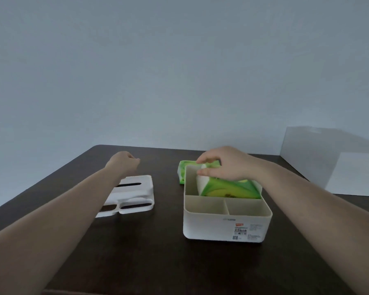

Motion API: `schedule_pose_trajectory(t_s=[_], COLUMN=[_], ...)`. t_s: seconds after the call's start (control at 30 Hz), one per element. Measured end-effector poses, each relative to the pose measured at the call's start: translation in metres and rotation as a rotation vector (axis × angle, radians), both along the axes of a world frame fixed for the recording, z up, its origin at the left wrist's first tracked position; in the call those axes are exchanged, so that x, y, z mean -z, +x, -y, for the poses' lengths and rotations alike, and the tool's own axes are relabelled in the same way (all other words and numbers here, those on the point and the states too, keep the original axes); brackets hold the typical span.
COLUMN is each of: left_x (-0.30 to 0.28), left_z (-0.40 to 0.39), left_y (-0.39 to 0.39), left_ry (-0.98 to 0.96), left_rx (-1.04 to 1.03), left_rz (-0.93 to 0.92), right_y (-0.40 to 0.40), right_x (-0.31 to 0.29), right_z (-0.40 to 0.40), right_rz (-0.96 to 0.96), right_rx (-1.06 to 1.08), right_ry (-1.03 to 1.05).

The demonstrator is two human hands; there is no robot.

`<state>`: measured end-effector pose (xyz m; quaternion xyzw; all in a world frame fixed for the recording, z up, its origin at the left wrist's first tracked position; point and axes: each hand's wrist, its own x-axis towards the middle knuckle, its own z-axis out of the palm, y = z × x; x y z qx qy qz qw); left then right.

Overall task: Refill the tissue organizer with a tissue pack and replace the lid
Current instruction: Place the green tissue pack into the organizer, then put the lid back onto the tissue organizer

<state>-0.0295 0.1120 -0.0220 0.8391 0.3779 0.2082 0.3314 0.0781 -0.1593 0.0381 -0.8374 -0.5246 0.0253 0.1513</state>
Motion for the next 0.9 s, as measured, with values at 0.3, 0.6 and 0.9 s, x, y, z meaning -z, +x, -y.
schedule_pose_trajectory(t_s=[0.3,0.6,0.9], left_x=[0.014,0.047,0.056], left_z=[-0.036,-0.058,-0.068], left_y=[-0.074,-0.11,-0.104], left_ry=[0.083,-0.09,-0.236], left_rx=[-0.126,-0.185,-0.15], left_rz=[-0.128,-0.12,-0.032], right_y=[-0.047,-0.071,-0.061], right_x=[0.01,0.043,0.067], right_z=[-0.072,-0.148,-0.174], right_rz=[-0.018,-0.117,-0.346], right_rx=[0.017,0.214,0.365], right_ry=[0.087,-0.125,-0.204])
